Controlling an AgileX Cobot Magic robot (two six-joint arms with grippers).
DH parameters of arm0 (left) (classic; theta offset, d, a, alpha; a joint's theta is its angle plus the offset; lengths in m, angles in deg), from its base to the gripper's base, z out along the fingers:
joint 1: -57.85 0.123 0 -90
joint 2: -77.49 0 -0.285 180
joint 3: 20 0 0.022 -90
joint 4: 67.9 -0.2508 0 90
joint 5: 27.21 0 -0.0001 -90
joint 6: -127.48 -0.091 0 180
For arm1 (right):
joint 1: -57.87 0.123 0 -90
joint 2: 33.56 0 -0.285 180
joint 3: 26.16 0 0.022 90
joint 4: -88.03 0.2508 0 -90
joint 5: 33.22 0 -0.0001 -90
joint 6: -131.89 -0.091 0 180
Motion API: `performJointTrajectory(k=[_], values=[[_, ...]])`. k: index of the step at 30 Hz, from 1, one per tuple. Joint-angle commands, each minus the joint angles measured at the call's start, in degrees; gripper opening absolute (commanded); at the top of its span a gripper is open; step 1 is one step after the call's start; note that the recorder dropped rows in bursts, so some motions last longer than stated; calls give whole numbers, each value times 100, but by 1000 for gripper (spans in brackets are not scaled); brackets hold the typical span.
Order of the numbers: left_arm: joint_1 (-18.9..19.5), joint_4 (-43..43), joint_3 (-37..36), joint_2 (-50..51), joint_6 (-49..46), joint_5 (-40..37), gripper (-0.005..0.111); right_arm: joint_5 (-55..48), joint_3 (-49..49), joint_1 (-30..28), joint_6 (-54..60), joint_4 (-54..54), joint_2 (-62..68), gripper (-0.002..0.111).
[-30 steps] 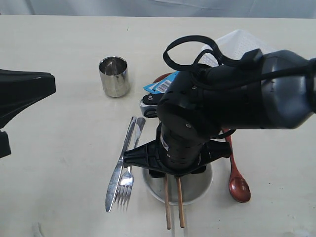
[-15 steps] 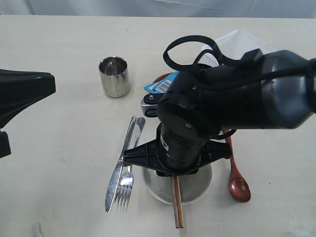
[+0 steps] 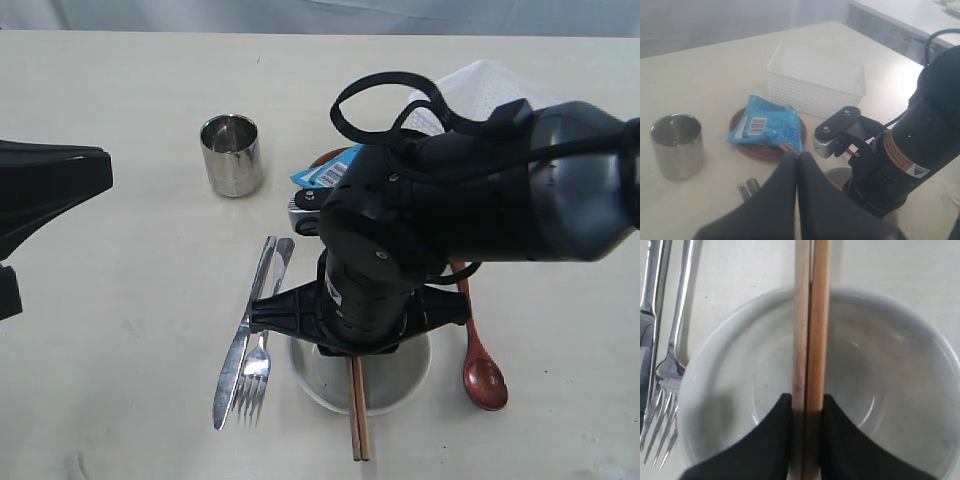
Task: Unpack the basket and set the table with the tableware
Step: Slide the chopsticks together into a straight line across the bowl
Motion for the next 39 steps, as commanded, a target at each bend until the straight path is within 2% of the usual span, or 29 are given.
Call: performJointTrajectory(k=[1, 12, 39], values=[[-40, 28, 27, -36, 24, 0, 0, 10, 36, -5, -320, -242, -44, 6], [-40, 28, 27, -36, 24, 0, 0, -145, 36, -5, -687, -626, -124, 6], [-40, 72, 27, -36, 24, -92, 0, -117, 36, -5, -818, -324, -1, 6]])
